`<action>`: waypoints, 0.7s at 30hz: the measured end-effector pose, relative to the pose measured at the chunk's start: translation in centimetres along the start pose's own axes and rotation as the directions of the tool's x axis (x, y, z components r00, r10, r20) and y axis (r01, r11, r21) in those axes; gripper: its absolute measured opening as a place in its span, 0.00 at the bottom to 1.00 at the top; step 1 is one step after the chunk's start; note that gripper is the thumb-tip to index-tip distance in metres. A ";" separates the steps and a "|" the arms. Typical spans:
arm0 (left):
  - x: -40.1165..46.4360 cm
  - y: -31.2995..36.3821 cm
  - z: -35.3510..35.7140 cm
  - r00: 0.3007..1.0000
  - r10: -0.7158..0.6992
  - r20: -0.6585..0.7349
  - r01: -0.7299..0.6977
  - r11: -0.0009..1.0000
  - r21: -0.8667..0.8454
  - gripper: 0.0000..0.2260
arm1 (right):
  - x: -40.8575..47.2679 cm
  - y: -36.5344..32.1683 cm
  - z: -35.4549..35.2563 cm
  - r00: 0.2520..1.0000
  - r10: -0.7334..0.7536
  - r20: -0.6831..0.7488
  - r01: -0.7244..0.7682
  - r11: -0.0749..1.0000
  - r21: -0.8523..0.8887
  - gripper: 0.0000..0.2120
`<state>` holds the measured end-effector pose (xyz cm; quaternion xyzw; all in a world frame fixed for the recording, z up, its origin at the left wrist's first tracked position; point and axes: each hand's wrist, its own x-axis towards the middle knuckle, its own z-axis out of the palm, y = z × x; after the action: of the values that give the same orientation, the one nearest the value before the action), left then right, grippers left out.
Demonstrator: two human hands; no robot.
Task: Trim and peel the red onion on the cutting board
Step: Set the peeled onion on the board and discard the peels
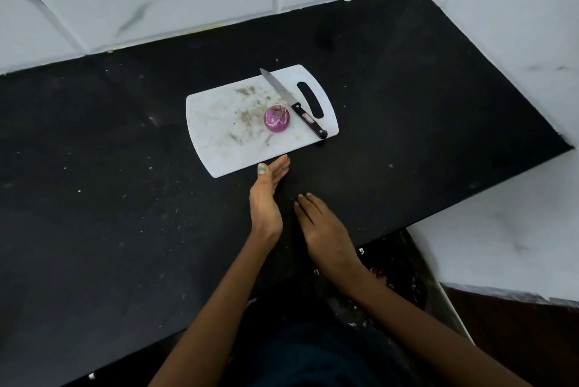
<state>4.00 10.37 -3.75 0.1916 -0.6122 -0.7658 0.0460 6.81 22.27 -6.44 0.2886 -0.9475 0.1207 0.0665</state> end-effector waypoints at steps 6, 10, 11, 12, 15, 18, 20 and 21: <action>-0.4 0.0 0.9 0.996 -0.078 0.045 0.078 0.997 0.004 0.27 | -0.8 -0.1 -0.8 0.993 -0.074 -0.094 0.071 0.997 -0.031 0.14; -0.1 0.1 0.7 0.992 -0.117 0.047 0.119 0.992 -0.031 0.28 | -0.1 0.6 -0.8 0.990 -0.094 -0.108 0.092 0.995 -0.021 0.09; 0.0 0.1 0.6 0.990 -0.129 0.052 0.131 0.991 -0.039 0.28 | 0.2 0.7 -0.7 0.990 -0.096 -0.107 0.095 0.995 -0.018 0.06; 0.1 0.2 0.5 0.989 -0.139 0.059 0.142 0.989 -0.044 0.29 | 0.6 0.7 -0.8 0.991 -0.092 -0.100 0.092 0.996 -0.003 0.03; 0.2 0.4 0.3 0.983 -0.168 0.074 0.174 0.981 -0.081 0.30 | 2.2 1.1 -1.0 0.996 0.017 -0.082 -0.010 0.996 0.089 0.07; 0.6 0.8 -0.1 0.966 -0.242 0.091 0.255 0.950 -0.180 0.30 | 4.8 1.7 -2.4 0.908 0.417 -0.044 -0.357 0.823 0.441 0.09; 0.8 1.0 -0.2 0.935 -0.329 0.134 0.354 0.894 -0.276 0.29 | 6.2 2.1 -4.1 0.797 0.594 0.109 -0.510 0.566 0.648 0.09; 0.9 1.1 -0.1 0.916 -0.369 0.158 0.401 0.859 -0.319 0.28 | 6.7 2.1 -4.8 0.783 0.600 0.164 -0.522 0.491 0.698 0.09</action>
<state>3.05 9.75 -2.89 0.2639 -0.4193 -0.8625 -0.1029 0.41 21.71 -0.87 -0.0402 -0.8606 0.5057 -0.0457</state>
